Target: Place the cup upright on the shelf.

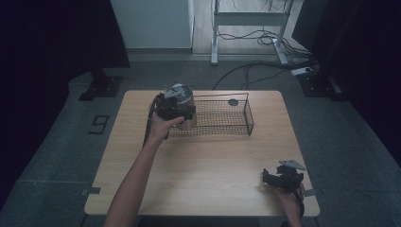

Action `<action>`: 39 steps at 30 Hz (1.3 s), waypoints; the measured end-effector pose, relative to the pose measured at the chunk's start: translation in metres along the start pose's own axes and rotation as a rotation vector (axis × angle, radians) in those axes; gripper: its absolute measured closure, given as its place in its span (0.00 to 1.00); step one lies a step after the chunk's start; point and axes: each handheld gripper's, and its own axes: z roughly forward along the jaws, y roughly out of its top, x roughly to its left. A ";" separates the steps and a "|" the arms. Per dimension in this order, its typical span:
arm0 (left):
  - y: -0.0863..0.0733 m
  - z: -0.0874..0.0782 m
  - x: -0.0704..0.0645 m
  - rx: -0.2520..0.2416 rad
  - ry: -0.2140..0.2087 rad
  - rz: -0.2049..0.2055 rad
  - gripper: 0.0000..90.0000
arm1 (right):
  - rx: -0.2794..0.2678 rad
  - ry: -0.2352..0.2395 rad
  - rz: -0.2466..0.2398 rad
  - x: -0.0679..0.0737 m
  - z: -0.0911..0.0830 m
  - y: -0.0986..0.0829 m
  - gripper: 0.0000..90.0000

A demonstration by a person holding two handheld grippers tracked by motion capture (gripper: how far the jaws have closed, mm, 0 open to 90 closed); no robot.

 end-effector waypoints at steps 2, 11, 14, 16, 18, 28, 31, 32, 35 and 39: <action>0.003 0.002 0.002 0.000 0.011 0.003 0.04 | 0.000 0.000 0.000 0.000 0.000 0.000 0.06; 0.015 0.010 0.011 0.002 0.038 0.003 0.04 | 0.000 0.000 0.000 0.000 0.000 0.000 0.06; 0.016 0.013 0.012 0.000 0.043 0.003 0.04 | -0.001 0.000 0.000 0.000 0.000 0.000 0.06; 0.017 0.016 0.014 0.004 0.040 0.000 0.04 | -0.001 0.000 0.000 0.000 0.000 0.000 0.06; 0.018 0.019 0.014 0.007 0.043 -0.002 0.05 | -0.001 0.000 0.000 0.000 0.000 0.000 0.06; 0.022 0.034 0.015 0.019 0.053 -0.002 0.04 | -0.001 0.001 0.000 0.000 0.000 0.000 0.06; 0.020 0.040 0.014 0.025 0.057 -0.005 0.04 | -0.001 0.001 0.000 0.000 0.000 0.000 0.06; 0.019 0.042 0.014 0.027 0.057 -0.006 0.04 | -0.001 0.001 0.001 0.000 0.000 0.000 0.06; 0.017 0.047 0.015 0.039 0.056 -0.009 0.04 | -0.001 0.001 0.001 0.000 0.000 0.000 0.06; 0.012 0.052 0.015 0.051 0.062 -0.010 0.04 | -0.002 0.001 0.001 0.000 0.000 0.000 0.06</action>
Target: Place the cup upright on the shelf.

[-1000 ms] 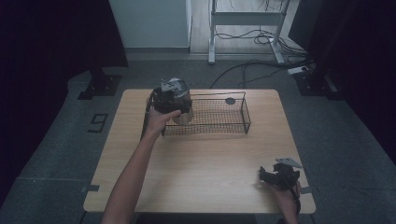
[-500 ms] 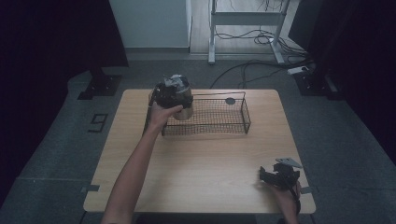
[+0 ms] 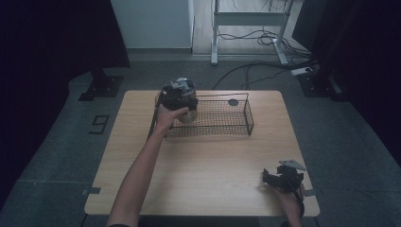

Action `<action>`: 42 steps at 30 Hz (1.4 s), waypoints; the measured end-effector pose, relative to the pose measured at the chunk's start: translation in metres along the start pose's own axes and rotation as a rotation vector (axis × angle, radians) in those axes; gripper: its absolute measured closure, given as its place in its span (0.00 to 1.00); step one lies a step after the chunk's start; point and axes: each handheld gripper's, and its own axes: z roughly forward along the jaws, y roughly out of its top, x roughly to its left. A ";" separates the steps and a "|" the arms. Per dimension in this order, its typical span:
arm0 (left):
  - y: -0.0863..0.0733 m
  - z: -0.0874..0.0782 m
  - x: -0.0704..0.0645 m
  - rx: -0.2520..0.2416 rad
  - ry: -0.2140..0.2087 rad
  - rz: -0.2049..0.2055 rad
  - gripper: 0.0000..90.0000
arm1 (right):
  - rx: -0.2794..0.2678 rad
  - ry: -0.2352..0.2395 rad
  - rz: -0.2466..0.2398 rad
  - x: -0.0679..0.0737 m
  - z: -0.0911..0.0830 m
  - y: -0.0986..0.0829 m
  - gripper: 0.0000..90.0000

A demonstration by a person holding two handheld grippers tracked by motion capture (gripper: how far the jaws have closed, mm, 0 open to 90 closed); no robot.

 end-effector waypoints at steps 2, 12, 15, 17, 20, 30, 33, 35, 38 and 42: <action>-0.004 0.003 0.001 0.005 0.007 -0.001 0.04 | -0.001 0.001 0.000 0.000 0.000 0.000 0.06; -0.019 0.016 0.006 0.043 0.015 -0.014 0.04 | -0.001 0.000 -0.001 0.000 0.000 0.000 0.06; -0.022 0.019 0.005 0.052 0.012 -0.018 0.04 | -0.001 0.000 -0.001 0.000 0.000 0.000 0.06; -0.025 0.021 0.005 0.055 0.009 -0.022 0.04 | -0.001 0.000 -0.001 0.000 0.000 0.000 0.06; -0.027 0.024 0.004 0.061 0.006 -0.022 0.04 | -0.001 0.000 -0.001 0.000 0.000 0.000 0.06; -0.037 0.036 -0.002 0.080 0.016 -0.021 0.04 | -0.001 0.000 -0.001 0.000 0.000 0.000 0.06; -0.040 0.038 -0.001 0.085 0.019 -0.031 0.04 | -0.001 0.000 -0.001 0.000 0.000 0.000 0.06; -0.042 0.039 -0.001 0.084 0.019 -0.038 0.04 | -0.001 0.001 -0.001 0.000 0.000 0.000 0.06; -0.046 0.042 -0.002 0.094 0.017 -0.039 0.04 | -0.001 0.001 0.000 0.000 0.000 0.000 0.06; -0.049 0.041 -0.003 0.081 0.014 -0.038 0.04 | -0.001 0.000 -0.002 0.000 0.000 0.000 0.07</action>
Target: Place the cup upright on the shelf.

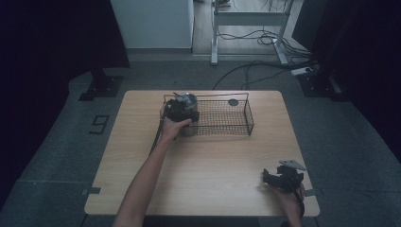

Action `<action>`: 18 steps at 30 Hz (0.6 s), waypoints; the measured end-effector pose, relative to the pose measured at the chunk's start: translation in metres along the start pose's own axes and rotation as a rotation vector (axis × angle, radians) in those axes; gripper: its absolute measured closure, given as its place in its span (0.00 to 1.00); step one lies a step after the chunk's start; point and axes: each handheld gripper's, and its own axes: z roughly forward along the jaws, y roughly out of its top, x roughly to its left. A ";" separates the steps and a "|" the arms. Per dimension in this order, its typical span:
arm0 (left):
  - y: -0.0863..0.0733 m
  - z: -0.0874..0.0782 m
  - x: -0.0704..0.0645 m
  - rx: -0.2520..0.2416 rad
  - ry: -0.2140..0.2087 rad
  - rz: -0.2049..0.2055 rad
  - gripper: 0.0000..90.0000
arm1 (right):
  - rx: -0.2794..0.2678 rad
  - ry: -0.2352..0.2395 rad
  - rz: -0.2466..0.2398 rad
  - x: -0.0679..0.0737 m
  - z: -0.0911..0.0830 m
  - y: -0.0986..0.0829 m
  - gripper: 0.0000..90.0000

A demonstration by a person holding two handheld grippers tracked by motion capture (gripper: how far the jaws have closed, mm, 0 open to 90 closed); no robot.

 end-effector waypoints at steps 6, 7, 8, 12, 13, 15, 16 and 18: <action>-0.005 0.000 -0.003 -0.021 0.009 0.028 0.04 | 0.000 0.000 0.000 0.000 0.000 0.000 0.07; -0.005 -0.001 -0.003 -0.019 0.009 0.018 0.04 | 0.000 0.000 0.000 0.000 0.000 0.000 0.07; -0.006 -0.001 -0.003 -0.020 0.012 0.010 0.04 | 0.000 0.000 0.000 0.000 0.000 0.000 0.07; -0.007 -0.001 -0.005 -0.011 0.021 0.026 0.00 | 0.000 0.000 0.000 0.000 0.000 0.000 0.07; -0.007 -0.002 -0.006 -0.013 0.025 0.034 0.00 | 0.000 0.000 0.000 0.000 0.000 0.000 0.07; -0.006 -0.004 -0.006 -0.022 0.028 0.040 0.00 | 0.000 0.000 0.000 0.000 0.000 0.000 0.07; -0.006 -0.006 -0.006 -0.028 0.027 0.040 0.00 | 0.000 0.000 0.000 0.000 0.000 0.000 0.07; -0.003 -0.009 -0.006 -0.037 0.027 0.035 0.00 | 0.000 0.000 0.000 0.000 0.000 0.000 0.07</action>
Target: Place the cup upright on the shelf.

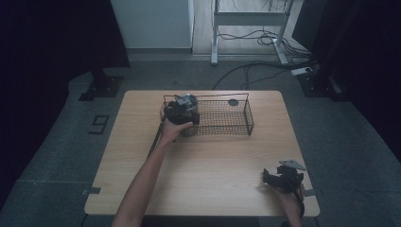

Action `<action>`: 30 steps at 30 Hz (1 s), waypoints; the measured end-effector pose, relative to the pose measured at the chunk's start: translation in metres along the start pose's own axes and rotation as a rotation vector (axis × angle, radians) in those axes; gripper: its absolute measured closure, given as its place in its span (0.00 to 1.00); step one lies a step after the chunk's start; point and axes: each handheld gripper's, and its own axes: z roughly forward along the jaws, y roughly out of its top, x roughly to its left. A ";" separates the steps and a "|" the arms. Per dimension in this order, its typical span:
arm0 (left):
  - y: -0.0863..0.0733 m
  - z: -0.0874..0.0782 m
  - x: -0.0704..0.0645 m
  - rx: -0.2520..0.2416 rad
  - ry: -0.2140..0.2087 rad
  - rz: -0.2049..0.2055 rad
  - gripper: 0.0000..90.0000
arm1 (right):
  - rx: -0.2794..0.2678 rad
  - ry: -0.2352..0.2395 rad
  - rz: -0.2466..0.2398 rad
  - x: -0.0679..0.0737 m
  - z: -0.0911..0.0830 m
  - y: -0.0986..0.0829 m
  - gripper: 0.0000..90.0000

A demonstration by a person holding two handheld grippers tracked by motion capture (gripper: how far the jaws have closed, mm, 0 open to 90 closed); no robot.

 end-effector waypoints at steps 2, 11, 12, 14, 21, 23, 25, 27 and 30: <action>0.003 -0.005 0.001 -0.014 0.003 0.003 0.00 | 0.000 0.000 0.000 0.000 0.000 0.000 0.07; 0.007 -0.023 0.003 -0.035 -0.002 0.017 0.00 | 0.000 0.000 0.000 0.000 0.000 0.000 0.07; 0.007 -0.027 0.004 -0.033 0.002 0.026 0.00 | 0.000 0.000 0.000 0.000 0.000 0.000 0.07; 0.008 -0.034 0.006 -0.038 -0.001 0.030 0.00 | 0.000 0.000 0.000 0.000 0.000 0.000 0.07; 0.003 -0.056 0.004 -0.030 0.053 0.092 0.00 | 0.000 0.000 0.000 0.000 0.000 0.000 0.07; 0.000 -0.063 0.001 -0.035 0.071 0.116 0.00 | 0.001 0.000 0.000 0.000 0.000 0.000 0.07; -0.004 -0.070 0.000 -0.044 0.060 0.111 0.00 | 0.000 0.000 0.000 0.000 0.000 0.000 0.07; -0.008 -0.076 -0.001 -0.044 0.038 0.112 0.00 | 0.001 0.000 0.000 0.000 0.000 0.000 0.07; -0.016 -0.083 -0.002 -0.045 0.013 0.109 0.00 | 0.000 0.000 0.000 0.000 0.000 0.000 0.07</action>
